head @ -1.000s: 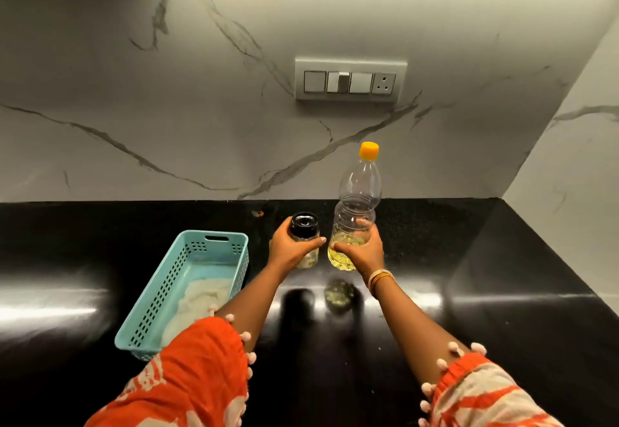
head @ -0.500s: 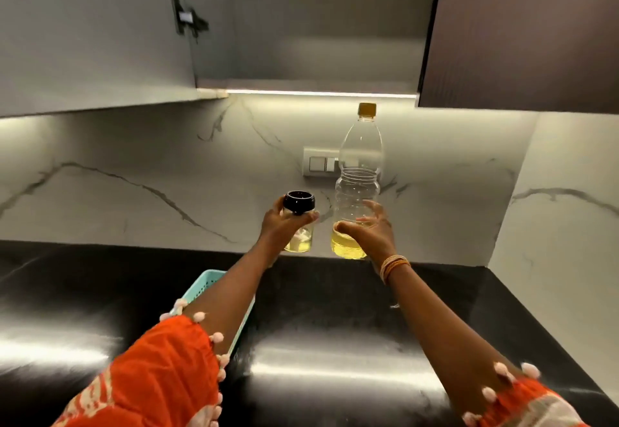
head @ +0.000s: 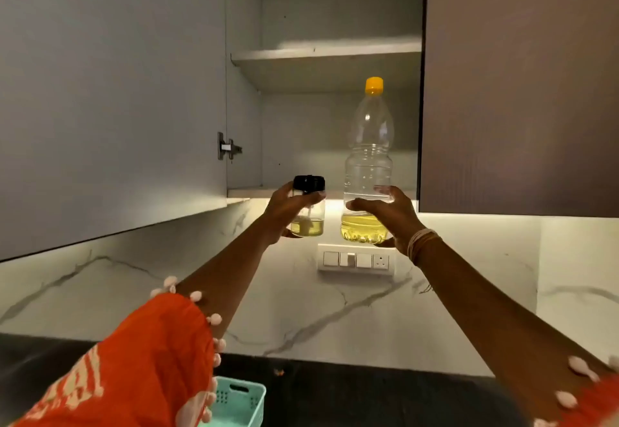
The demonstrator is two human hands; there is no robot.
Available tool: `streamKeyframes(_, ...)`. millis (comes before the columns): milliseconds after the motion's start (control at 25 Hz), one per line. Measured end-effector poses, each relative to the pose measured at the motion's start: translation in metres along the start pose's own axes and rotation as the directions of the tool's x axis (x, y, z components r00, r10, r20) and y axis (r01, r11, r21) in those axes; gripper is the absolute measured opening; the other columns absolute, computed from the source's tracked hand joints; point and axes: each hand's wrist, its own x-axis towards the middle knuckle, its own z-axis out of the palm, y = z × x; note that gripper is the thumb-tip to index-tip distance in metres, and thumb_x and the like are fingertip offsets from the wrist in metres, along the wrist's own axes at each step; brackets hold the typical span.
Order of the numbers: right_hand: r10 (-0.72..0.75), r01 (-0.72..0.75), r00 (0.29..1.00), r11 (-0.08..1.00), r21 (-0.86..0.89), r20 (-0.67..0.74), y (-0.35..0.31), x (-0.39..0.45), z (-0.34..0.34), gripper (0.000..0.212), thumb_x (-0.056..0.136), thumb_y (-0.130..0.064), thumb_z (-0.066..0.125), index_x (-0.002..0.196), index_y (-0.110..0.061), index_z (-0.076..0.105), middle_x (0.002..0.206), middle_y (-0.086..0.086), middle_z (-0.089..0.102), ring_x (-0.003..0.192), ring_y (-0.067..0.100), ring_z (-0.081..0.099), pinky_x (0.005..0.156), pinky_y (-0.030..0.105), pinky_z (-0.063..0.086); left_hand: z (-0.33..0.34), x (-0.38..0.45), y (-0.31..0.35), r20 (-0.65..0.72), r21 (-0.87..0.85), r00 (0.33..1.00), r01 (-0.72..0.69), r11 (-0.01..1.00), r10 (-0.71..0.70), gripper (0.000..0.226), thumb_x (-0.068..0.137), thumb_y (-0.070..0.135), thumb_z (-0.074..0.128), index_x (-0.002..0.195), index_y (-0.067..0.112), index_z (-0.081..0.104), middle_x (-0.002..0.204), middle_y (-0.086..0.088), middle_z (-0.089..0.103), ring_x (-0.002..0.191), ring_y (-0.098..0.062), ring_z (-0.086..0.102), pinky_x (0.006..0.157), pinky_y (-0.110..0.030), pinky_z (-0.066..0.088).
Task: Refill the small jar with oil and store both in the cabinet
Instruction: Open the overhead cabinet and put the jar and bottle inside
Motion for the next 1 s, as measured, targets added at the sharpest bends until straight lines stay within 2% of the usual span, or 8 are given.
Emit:
streamKeyframes(80,-0.019,0.018,0.999,1.000,0.011,0.036,-0.020,0.014,0.004,0.073,0.063,-0.030,0.086,0.126,-0.027,0.048,0.117,0.002,0.058,0.091,0.020,0.059,0.055,0.029,0.052,-0.005,0.020,0.014,0.021,0.034,0.998,-0.060,0.998,0.059,0.052,0.082,0.032,0.074,0.129,0.019,0.057,0.119,-0.007,0.064,0.105,-0.023,0.062,0.074,-0.031,0.050)
streamKeyframes(200,-0.037,0.037,0.999,0.999,0.011,0.039,-0.040,0.041,0.014,0.071,0.063,-0.031,0.085,0.123,-0.028,0.049,0.109,0.004,0.060,0.082,0.023,0.063,0.052,0.028,0.053,-0.011,0.050,0.027,0.004,0.033,0.995,-0.097,0.995,0.097,0.051,0.082,0.035,0.073,0.128,0.018,0.057,0.114,-0.007,0.066,0.098,-0.021,0.064,0.064,-0.029,0.049)
streamKeyframes(320,-0.058,0.058,0.998,0.998,0.032,0.003,-0.048,0.072,0.025,0.071,0.060,-0.029,0.086,0.121,-0.026,0.052,0.113,0.005,0.062,0.090,0.028,0.065,0.061,0.037,0.058,-0.014,0.079,0.030,-0.077,-0.008,0.991,-0.115,0.993,0.114,0.056,0.079,0.034,0.076,0.129,0.016,0.057,0.113,-0.008,0.066,0.087,-0.015,0.064,0.058,-0.026,0.047)
streamKeyframes(480,-0.104,0.105,0.993,0.995,0.004,-0.049,-0.044,0.114,0.042,0.076,0.051,-0.031,0.089,0.119,-0.023,0.055,0.114,0.007,0.065,0.098,0.031,0.066,0.082,0.051,0.058,-0.017,0.118,0.022,-0.153,-0.054,0.981,-0.128,0.990,0.119,0.062,0.077,0.032,0.079,0.132,0.017,0.053,0.116,-0.007,0.062,0.091,-0.020,0.061,0.060,-0.027,0.049)
streamKeyframes(640,-0.146,0.140,0.987,0.987,-0.079,-0.072,-0.040,0.155,0.056,0.085,0.040,-0.041,0.086,0.118,-0.023,0.056,0.114,0.005,0.065,0.098,0.030,0.066,0.083,0.049,0.057,-0.022,0.156,0.005,-0.129,-0.064,0.982,-0.147,0.987,0.138,0.064,0.077,0.029,0.079,0.134,0.015,0.051,0.124,-0.011,0.061,0.099,-0.026,0.062,0.064,-0.027,0.052)
streamKeyframes(760,-0.163,0.148,0.982,0.977,-0.155,-0.092,-0.031,0.182,0.066,0.086,0.044,-0.043,0.086,0.122,-0.022,0.054,0.118,0.005,0.062,0.100,0.030,0.064,0.085,0.047,0.057,-0.026,0.181,-0.007,-0.113,-0.029,0.984,-0.139,0.990,0.135,0.065,0.077,0.031,0.079,0.134,0.015,0.051,0.129,-0.010,0.060,0.108,-0.029,0.060,0.064,-0.025,0.051)
streamKeyframes(880,-0.176,0.140,0.975,0.960,-0.241,-0.137,-0.014,0.211,0.073,0.086,0.049,-0.046,0.085,0.125,-0.021,0.052,0.121,0.005,0.061,0.102,0.029,0.062,0.087,0.046,0.056,-0.031,0.209,-0.019,-0.090,0.026,0.990,-0.108,0.994,0.110,0.065,0.077,0.034,0.079,0.134,0.016,0.052,0.127,-0.010,0.061,0.104,-0.028,0.062,0.061,-0.024,0.049)
streamKeyframes(1000,-0.178,0.124,0.969,0.951,-0.284,-0.173,0.001,0.234,0.072,0.087,0.051,-0.047,0.084,0.126,-0.021,0.051,0.124,0.006,0.059,0.106,0.030,0.060,0.091,0.047,0.054,-0.032,0.229,-0.034,-0.079,0.073,0.993,-0.077,0.994,0.083,0.064,0.076,0.034,0.079,0.131,0.013,0.054,0.124,-0.011,0.063,0.105,-0.028,0.062,0.065,-0.026,0.052)
